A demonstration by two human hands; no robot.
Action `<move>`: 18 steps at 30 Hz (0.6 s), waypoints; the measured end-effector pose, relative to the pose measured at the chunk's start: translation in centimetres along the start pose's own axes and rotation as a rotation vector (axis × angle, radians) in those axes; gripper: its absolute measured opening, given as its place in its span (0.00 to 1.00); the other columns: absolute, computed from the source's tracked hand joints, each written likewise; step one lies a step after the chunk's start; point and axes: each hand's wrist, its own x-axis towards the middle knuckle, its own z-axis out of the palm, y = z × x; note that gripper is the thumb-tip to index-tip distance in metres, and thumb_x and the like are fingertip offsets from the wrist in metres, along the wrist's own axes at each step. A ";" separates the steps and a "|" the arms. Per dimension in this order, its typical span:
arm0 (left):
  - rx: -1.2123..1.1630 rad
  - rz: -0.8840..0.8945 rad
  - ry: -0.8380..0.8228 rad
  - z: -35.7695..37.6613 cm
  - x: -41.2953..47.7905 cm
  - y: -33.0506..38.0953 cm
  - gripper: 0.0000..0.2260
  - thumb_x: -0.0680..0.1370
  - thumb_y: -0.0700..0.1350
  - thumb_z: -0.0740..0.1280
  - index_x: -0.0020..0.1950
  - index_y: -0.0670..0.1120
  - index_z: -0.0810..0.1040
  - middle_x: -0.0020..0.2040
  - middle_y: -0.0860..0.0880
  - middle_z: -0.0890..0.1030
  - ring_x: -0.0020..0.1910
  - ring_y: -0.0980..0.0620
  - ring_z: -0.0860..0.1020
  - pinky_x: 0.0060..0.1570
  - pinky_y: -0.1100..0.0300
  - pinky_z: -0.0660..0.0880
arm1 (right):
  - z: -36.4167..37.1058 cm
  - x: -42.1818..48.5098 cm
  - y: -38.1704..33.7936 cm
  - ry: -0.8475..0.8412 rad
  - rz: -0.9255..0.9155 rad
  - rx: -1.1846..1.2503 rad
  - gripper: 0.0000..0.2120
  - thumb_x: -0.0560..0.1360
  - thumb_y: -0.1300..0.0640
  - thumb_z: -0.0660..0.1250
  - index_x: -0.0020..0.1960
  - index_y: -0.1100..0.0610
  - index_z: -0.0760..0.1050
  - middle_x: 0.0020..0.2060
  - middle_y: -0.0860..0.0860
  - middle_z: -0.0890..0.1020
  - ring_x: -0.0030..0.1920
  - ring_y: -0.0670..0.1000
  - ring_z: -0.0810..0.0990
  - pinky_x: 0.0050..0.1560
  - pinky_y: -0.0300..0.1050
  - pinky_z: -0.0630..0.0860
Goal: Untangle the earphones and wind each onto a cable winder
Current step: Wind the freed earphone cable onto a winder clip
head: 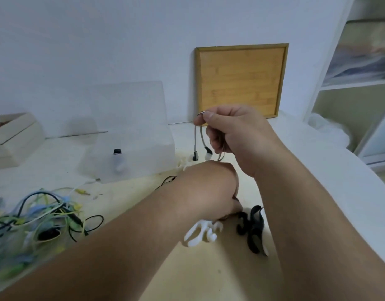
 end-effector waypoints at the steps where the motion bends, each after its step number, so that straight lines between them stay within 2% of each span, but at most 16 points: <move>1: 0.011 0.020 -0.026 -0.3 -0.5 -0.1 0.11 0.77 0.52 0.69 0.53 0.46 0.81 0.45 0.47 0.82 0.46 0.47 0.80 0.47 0.51 0.80 | -0.1 0.1 0.0 0.003 0.000 -0.002 0.12 0.81 0.61 0.63 0.42 0.59 0.83 0.27 0.52 0.73 0.26 0.48 0.70 0.31 0.42 0.68; 4: 0.019 0.066 -0.032 -0.7 -1.7 -0.6 0.06 0.76 0.47 0.70 0.51 0.48 0.81 0.47 0.48 0.81 0.46 0.47 0.80 0.46 0.52 0.80 | 0.0 0.0 0.1 0.003 0.001 -0.017 0.12 0.81 0.60 0.64 0.42 0.58 0.83 0.28 0.52 0.73 0.27 0.49 0.69 0.31 0.42 0.67; 7: -0.056 0.076 0.159 -0.8 -2.7 -1.5 0.06 0.74 0.40 0.70 0.47 0.51 0.80 0.46 0.53 0.78 0.47 0.51 0.77 0.46 0.54 0.77 | 0.4 0.0 0.2 0.011 0.003 0.029 0.12 0.81 0.61 0.63 0.42 0.58 0.83 0.26 0.51 0.72 0.27 0.50 0.66 0.29 0.41 0.64; 9: -0.321 0.024 0.273 -1.5 -3.7 -2.7 0.07 0.71 0.43 0.76 0.44 0.54 0.82 0.46 0.56 0.79 0.46 0.57 0.76 0.47 0.60 0.74 | 0.6 0.1 0.3 0.034 0.007 0.084 0.12 0.81 0.61 0.63 0.43 0.59 0.82 0.26 0.51 0.71 0.27 0.49 0.65 0.29 0.42 0.61; 11: -0.766 -0.028 0.342 -2.4 -5.0 -3.7 0.08 0.67 0.43 0.79 0.43 0.53 0.85 0.41 0.57 0.81 0.39 0.57 0.76 0.42 0.61 0.74 | 0.6 0.1 0.3 0.050 0.014 0.170 0.11 0.81 0.61 0.62 0.45 0.60 0.81 0.26 0.50 0.70 0.27 0.50 0.63 0.30 0.43 0.59; 14: -1.515 -0.095 0.437 -3.2 -6.7 -6.1 0.09 0.65 0.42 0.74 0.45 0.47 0.84 0.36 0.51 0.80 0.31 0.55 0.74 0.32 0.64 0.72 | 0.9 0.1 0.3 0.038 0.010 0.262 0.11 0.82 0.61 0.62 0.47 0.60 0.81 0.26 0.50 0.69 0.28 0.50 0.62 0.31 0.44 0.56; 16: -1.723 -0.119 0.480 -3.6 -7.9 -7.9 0.09 0.68 0.41 0.71 0.48 0.46 0.81 0.43 0.47 0.84 0.33 0.53 0.80 0.28 0.64 0.76 | 1.3 0.1 0.4 0.012 -0.006 0.253 0.11 0.82 0.61 0.62 0.47 0.60 0.82 0.26 0.51 0.69 0.28 0.50 0.60 0.30 0.44 0.54; 18: -1.721 -0.127 0.525 -3.7 -9.1 -9.9 0.10 0.69 0.39 0.69 0.50 0.45 0.79 0.52 0.45 0.86 0.37 0.49 0.84 0.29 0.62 0.79 | 1.8 -0.1 0.5 -0.038 -0.015 0.210 0.12 0.81 0.61 0.61 0.46 0.59 0.82 0.26 0.52 0.66 0.29 0.52 0.56 0.30 0.44 0.51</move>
